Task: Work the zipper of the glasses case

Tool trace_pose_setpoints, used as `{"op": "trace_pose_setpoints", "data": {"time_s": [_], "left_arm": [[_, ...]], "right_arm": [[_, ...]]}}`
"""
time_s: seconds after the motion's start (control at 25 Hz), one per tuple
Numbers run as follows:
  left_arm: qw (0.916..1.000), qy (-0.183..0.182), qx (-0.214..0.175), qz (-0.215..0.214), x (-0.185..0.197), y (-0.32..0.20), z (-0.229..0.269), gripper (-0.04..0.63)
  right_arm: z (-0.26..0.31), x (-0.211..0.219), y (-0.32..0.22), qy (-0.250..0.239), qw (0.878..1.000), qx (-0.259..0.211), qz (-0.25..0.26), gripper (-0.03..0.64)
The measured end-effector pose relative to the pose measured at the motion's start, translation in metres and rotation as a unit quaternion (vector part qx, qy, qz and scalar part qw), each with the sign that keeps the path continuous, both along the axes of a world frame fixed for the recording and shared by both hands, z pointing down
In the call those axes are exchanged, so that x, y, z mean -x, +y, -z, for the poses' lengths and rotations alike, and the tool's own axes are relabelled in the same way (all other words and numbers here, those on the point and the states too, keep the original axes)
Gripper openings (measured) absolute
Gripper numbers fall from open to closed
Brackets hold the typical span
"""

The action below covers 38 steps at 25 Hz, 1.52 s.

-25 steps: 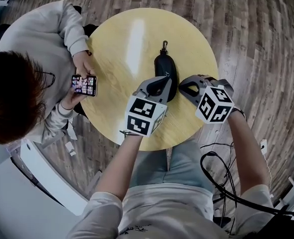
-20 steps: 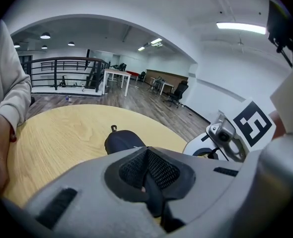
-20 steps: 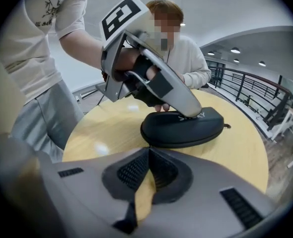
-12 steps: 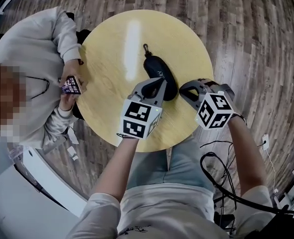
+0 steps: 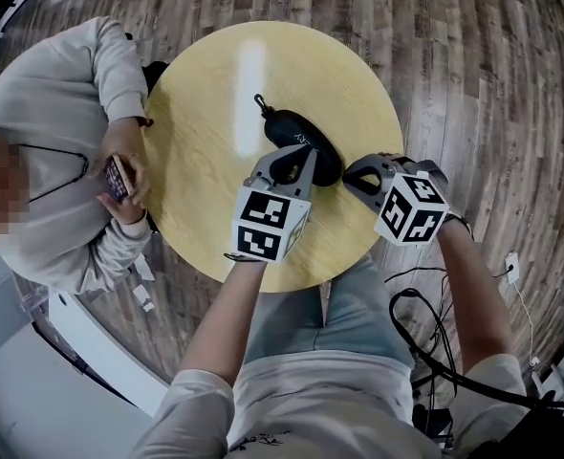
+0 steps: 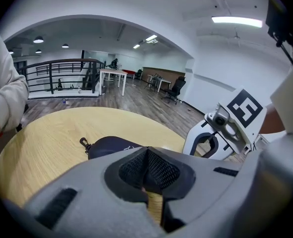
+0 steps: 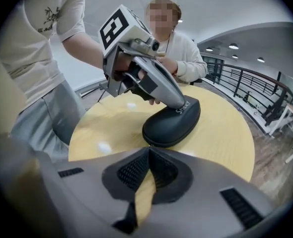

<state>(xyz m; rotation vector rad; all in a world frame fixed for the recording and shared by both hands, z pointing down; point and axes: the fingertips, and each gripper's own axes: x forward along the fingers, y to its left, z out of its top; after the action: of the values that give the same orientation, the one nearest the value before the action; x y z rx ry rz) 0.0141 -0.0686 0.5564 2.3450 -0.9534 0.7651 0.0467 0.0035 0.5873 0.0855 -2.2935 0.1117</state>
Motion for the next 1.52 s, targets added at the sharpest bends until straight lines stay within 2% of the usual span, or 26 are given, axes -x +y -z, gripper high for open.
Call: {"op": "trace_pose_setpoints", "data": {"time_s": [0.12, 0.24, 0.32, 0.44, 0.52, 0.56, 0.68, 0.8, 0.96, 1.12, 1.24, 1.36, 1.52], "left_arm": [[1.0, 0.0, -0.001, 0.0, 0.0, -0.001, 0.0, 0.006], [1.0, 0.004, 0.004, -0.001, 0.0, 0.0, 0.0, 0.008], [1.0, 0.006, 0.006, -0.002, 0.0, 0.001, 0.0, 0.006], [1.0, 0.006, 0.004, -0.001, 0.0, 0.001, -0.001, 0.006], [1.0, 0.006, 0.002, -0.001, -0.001, 0.0, -0.001, 0.006], [1.0, 0.005, 0.002, -0.002, -0.001, -0.001, -0.001, 0.008], [1.0, 0.005, 0.002, -0.007, -0.003, -0.001, -0.001, 0.006], [0.9999, 0.007, -0.001, -0.008, -0.004, 0.002, 0.0, 0.006], [0.9999, 0.013, -0.002, -0.007, -0.005, 0.003, -0.003, 0.008], [0.9993, 0.037, 0.003, 0.011, 0.0, 0.008, 0.004, 0.008], [0.9984, 0.048, -0.018, 0.026, 0.009, 0.027, 0.037, 0.007], [0.997, 0.057, -0.048, 0.021, 0.016, 0.056, 0.08, 0.008], [0.9931, 0.075, -0.087, 0.024, 0.027, 0.085, 0.137, 0.006]], "right_arm": [[0.0, 0.009, 0.009, -0.008, 0.999, 0.004, -0.047, -0.002], [0.001, 0.017, 0.013, -0.012, 0.991, 0.016, -0.134, 0.0], [0.001, 0.025, 0.014, -0.021, 0.977, 0.028, -0.209, -0.001], [0.002, 0.035, 0.012, -0.042, 0.947, 0.046, -0.314, 0.0], [0.001, 0.037, 0.01, -0.054, 0.93, 0.051, -0.36, 0.0], [0.001, 0.038, 0.009, -0.057, 0.925, 0.048, -0.372, 0.0], [0.001, 0.038, 0.01, -0.06, 0.924, 0.03, -0.377, 0.001], [0.003, 0.035, 0.016, -0.073, 0.924, 0.033, -0.375, 0.003], [0.008, 0.025, 0.021, -0.105, 0.91, 0.039, -0.4, 0.009], [0.021, 0.005, 0.026, -0.123, 0.894, 0.059, -0.427, 0.014], [0.061, -0.007, 0.031, -0.153, 0.892, 0.039, -0.424, 0.012], [0.109, -0.015, 0.03, -0.17, 0.894, 0.007, -0.414, 0.012], [0.161, -0.004, 0.025, -0.201, 0.896, -0.011, -0.396, 0.005]]}}
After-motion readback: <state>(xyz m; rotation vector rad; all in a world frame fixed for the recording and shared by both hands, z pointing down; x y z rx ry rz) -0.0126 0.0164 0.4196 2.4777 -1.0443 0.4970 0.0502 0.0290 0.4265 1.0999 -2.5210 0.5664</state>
